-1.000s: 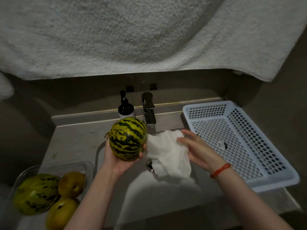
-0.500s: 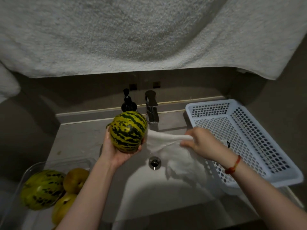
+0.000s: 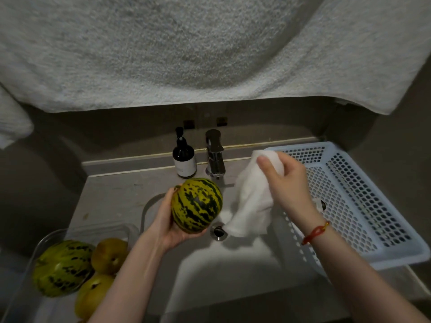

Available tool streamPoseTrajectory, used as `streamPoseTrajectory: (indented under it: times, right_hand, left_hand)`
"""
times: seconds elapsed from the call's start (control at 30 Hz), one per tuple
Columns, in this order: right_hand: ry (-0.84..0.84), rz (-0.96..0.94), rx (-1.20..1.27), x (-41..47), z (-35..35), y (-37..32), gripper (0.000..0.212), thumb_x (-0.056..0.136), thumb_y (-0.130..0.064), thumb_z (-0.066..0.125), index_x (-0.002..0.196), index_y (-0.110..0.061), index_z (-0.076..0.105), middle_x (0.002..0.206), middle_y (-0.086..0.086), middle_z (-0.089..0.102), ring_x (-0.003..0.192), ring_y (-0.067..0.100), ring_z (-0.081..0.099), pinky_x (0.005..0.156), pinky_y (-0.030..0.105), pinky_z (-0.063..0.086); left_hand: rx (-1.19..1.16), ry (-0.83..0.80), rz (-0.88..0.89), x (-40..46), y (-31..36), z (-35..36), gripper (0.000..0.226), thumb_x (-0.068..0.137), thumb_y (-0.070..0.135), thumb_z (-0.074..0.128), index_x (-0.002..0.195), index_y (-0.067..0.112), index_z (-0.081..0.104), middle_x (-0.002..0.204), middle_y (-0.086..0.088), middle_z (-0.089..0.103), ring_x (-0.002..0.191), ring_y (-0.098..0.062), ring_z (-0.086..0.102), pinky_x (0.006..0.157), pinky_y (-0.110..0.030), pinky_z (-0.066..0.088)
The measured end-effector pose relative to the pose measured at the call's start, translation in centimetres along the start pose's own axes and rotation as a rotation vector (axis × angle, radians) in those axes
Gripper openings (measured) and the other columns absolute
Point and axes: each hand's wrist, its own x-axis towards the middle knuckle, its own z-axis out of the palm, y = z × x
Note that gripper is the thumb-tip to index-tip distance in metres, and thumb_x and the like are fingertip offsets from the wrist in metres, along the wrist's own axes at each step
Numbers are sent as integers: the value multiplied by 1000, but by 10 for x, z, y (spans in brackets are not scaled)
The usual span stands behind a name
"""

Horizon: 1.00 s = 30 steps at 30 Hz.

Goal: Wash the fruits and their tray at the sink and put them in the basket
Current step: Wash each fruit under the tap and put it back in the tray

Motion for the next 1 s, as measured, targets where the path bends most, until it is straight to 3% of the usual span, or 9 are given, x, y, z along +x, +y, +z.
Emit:
streamPoseTrajectory:
  times: [0.13,0.3,0.37,0.43,0.53,0.63,0.73,0.9,1.0]
  right_hand:
    - [-395,-53,-180,-4,16,-14,45,86,-45,56,122,-19,59,123,-12,57,112,0,52,97,24,44]
    - [-692,-7,24,-9,6,-4,36,89,-44,38,120,-41,56,127,-16,57,115,9,50,104,38,38]
    - [-644,77,194,-12,7,7,43,92,-43,37,135,-45,36,118,-6,64,109,6,59,95,25,47]
    - [-522,145,350,-14,14,15,42,91,-40,49,133,-42,40,116,-10,65,104,-2,61,86,16,50]
    - [-270,252,366,-18,30,26,31,84,-38,63,114,-29,65,125,3,63,114,18,60,94,33,51]
    - [-1,575,488,-22,45,37,31,85,-39,62,106,-16,70,100,11,71,97,29,67,83,42,56]
    - [-51,922,718,-24,46,45,46,86,-46,57,115,-11,64,111,24,64,102,39,63,89,53,51]
    - [64,683,745,-42,45,62,33,93,-36,49,116,-17,63,114,19,65,102,31,65,86,49,54]
    - [162,507,567,-51,41,64,22,93,-36,51,109,-30,65,107,5,67,96,15,67,72,33,57]
  left_hand:
    - [71,-28,-47,3,-13,26,48,62,56,61,70,11,76,75,-18,72,80,-33,62,62,-43,55]
    - [78,-69,-87,10,-16,39,60,58,58,64,90,9,72,92,-19,69,100,-34,56,91,-44,44]
    - [144,-87,-52,13,-13,43,63,69,62,60,106,11,68,108,-19,66,112,-35,54,101,-49,38]
    - [172,-95,29,14,-13,49,58,71,56,64,111,14,66,109,-17,68,104,-33,63,91,-47,49]
    - [188,-108,162,14,-14,56,56,59,48,70,105,18,67,95,-12,74,84,-25,72,65,-35,58]
    - [278,-103,318,18,-16,56,49,61,44,69,102,18,68,100,-9,74,91,-20,71,73,-31,57]
    - [402,-68,459,19,-19,55,44,61,43,70,97,18,69,106,-10,72,99,-21,68,86,-33,53]
    - [633,59,605,18,-27,55,36,78,39,65,103,13,60,106,-7,62,97,-18,61,78,-21,53]
    - [893,222,615,15,-35,53,26,89,42,55,106,21,59,112,-7,58,102,-21,57,88,-38,52]
